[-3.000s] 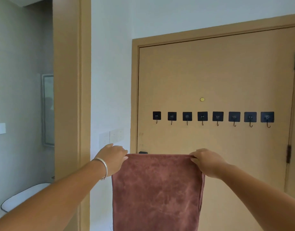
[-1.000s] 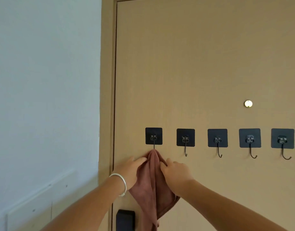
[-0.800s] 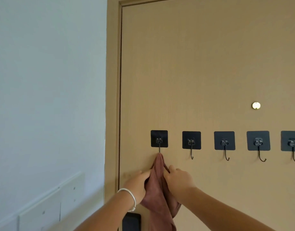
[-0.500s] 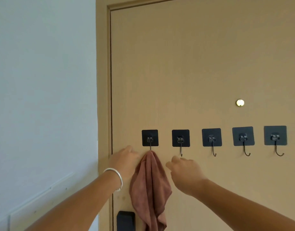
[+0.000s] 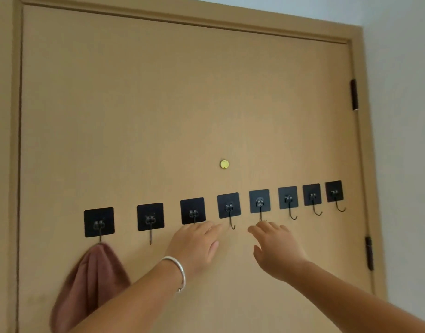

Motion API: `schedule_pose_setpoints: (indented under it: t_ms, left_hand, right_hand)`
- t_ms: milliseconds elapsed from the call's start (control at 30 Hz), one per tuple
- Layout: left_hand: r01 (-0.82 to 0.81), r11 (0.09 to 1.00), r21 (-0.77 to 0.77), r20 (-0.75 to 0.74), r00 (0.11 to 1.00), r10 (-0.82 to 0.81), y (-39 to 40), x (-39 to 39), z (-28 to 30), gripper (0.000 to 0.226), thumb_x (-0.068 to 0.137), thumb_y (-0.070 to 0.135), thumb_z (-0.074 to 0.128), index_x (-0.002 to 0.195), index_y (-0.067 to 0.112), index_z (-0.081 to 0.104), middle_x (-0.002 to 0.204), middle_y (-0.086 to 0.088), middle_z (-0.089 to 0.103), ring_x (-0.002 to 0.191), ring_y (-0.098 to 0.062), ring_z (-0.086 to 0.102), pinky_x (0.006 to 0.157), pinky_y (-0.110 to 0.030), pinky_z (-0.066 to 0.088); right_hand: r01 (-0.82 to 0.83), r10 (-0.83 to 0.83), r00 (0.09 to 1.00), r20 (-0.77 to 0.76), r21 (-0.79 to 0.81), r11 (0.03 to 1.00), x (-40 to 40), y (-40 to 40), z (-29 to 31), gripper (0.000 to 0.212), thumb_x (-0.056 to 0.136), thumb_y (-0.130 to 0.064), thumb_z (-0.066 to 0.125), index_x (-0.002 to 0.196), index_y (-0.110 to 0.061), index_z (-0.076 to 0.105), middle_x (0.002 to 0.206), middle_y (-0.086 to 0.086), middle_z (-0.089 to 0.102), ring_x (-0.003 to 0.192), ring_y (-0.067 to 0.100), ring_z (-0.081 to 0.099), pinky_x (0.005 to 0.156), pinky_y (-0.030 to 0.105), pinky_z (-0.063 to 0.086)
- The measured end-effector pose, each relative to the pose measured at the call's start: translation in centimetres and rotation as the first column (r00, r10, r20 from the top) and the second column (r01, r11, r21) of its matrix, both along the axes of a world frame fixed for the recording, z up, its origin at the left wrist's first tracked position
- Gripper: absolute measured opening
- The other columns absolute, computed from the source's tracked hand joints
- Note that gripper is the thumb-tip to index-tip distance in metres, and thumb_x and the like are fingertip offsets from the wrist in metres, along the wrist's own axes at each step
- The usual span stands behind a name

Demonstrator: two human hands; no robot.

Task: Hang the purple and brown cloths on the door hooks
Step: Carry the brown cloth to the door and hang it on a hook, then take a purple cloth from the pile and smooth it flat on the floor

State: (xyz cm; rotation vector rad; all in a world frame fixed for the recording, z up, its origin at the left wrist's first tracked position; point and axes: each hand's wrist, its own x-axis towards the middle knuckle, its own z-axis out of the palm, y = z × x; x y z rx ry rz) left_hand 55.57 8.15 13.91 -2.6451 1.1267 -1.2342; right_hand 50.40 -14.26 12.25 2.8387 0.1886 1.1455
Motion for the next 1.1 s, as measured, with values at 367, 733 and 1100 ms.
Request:
schedule_pose_setpoints:
  t_ms: [367, 733, 1100]
  left_hand:
    - [0.432, 0.902, 0.01, -0.088, 0.899, -0.43, -18.6, -1.6, -2.6, 0.053, 0.098, 0.039, 0.034, 0.149, 0.027, 0.027, 0.148, 0.009, 0.039, 0.135, -0.011, 0.036, 0.109, -0.032, 0.029]
    - [0.802, 0.597, 0.005, -0.25, 0.579, -0.776, -33.4, -17.5, -7.4, 0.057, 0.095, 0.043, 0.038, 0.149, 0.03, 0.029, 0.146, 0.007, 0.042, 0.132, -0.015, 0.041, 0.105, -0.033, 0.03]
    - [0.992, 0.129, 0.007, -0.298, 0.125, -0.946, -39.0, -43.7, -7.2, 0.054, 0.097, 0.043, 0.039, 0.148, 0.027, 0.03, 0.14, 0.007, 0.05, 0.127, -0.016, 0.047, 0.11, -0.039, 0.033]
  right_hand:
    - [0.527, -0.512, 0.847, -0.141, 0.1, 0.844, -13.0, -12.1, -3.5, 0.051, 0.092, -0.036, 0.045, 0.141, -0.026, 0.038, 0.137, -0.006, 0.046, 0.126, 0.016, 0.044, 0.107, 0.029, 0.033]
    - [0.916, -0.878, 0.392, -0.275, 0.029, 0.4, -36.0, -14.3, -5.7, 0.057, 0.087, -0.039, 0.048, 0.141, -0.024, 0.039, 0.135, -0.006, 0.048, 0.126, 0.019, 0.043, 0.108, 0.029, 0.028]
    - [0.992, -0.963, -0.1, -0.249, 0.055, -0.118, -62.3, -8.8, -5.5, 0.057, 0.087, -0.034, 0.052, 0.142, -0.024, 0.04, 0.134, -0.004, 0.052, 0.121, 0.018, 0.049, 0.102, 0.03, 0.038]
